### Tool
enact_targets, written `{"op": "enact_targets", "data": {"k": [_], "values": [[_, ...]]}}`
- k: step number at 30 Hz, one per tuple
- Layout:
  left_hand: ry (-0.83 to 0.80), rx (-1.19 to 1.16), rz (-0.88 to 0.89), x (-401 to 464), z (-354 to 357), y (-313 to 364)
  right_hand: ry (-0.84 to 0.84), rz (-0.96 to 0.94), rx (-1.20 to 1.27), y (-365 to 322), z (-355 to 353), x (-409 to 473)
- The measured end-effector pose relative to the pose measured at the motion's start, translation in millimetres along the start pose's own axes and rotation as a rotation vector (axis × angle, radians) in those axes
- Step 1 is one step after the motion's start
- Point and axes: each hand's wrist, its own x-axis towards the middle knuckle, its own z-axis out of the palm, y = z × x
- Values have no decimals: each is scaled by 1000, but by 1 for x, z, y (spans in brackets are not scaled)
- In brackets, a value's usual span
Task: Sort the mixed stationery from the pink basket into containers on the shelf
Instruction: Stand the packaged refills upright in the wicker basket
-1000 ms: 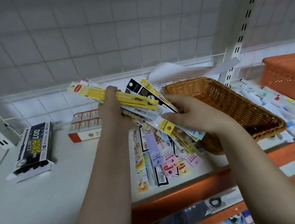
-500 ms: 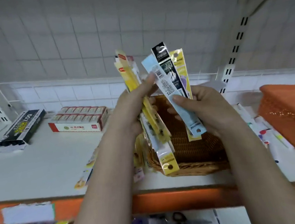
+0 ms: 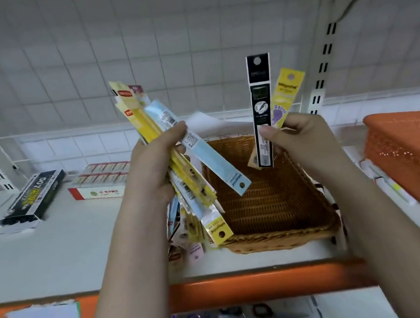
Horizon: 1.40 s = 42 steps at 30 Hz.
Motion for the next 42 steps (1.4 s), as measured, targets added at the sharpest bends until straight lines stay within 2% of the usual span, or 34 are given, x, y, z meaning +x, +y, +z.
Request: {"op": "enact_targets", "data": {"k": [3, 5, 7, 8, 9, 10, 12, 13, 14, 16, 18, 20, 21, 23, 24, 26, 28, 29, 30, 32, 34, 38, 42], "values": [[-4, 52, -46, 8, -16, 6, -168, -305, -390, 10, 2, 10], [-21, 66, -70, 13, -24, 10, -465, -407, -667, 27, 9, 9], [-64, 34, -100, 16, -28, 13, -852, -265, -913, 41, 13, 3], [-98, 10, -123, 17, -28, 13, -971, -171, -986, 43, 13, 2], [-134, -5, -148, 19, -27, 12, -993, -109, -991, 42, 13, 2], [-174, -2, -169, 20, -24, 11, -916, -86, -920, 36, 14, 4], [-257, 23, -198, 20, -14, 8, -598, -21, -500, 15, 17, 7], [-297, 26, -209, 19, -8, 6, -507, 57, -265, 5, 22, 8], [-342, 23, -219, 17, 0, 6, -484, 119, -129, -6, 28, 8], [-404, -5, -250, 14, 12, 3, -515, 60, -149, -17, 36, 7], [-376, -44, -283, 17, 16, -2, -423, 75, -157, -11, 36, 7], [-272, -100, -314, 25, 10, -8, -335, 256, -159, 4, 26, 9], [-238, -138, -343, 29, 6, -11, -365, 360, -218, 12, 22, 8], [-243, -164, -399, 32, -1, -18, -536, 546, -394, 24, 19, 2], [-267, -155, -414, 32, -2, -21, -582, 567, -473, 24, 19, 0], [-308, -137, -418, 30, -1, -25, -467, 410, -518, 14, 23, 3], [-327, -113, -382, 29, 4, -29, -314, 327, -210, -4, 28, 6], [-332, -87, -349, 29, 8, -31, -315, 339, -49, -14, 32, 6], [-337, -56, -312, 28, 11, -31, -343, 333, -1, -21, 37, 5], [-337, -29, -259, 27, 16, -31, -386, 244, -148, -19, 46, 4], [-375, -29, -276, 28, 18, -31, -355, 253, -229, -12, 48, 6], [-459, -69, -332, 29, 15, -35, -378, 390, -98, -5, 47, 6], [-510, -139, -355, 29, 9, -40, -380, 353, 78, 2, 39, 2]]}}
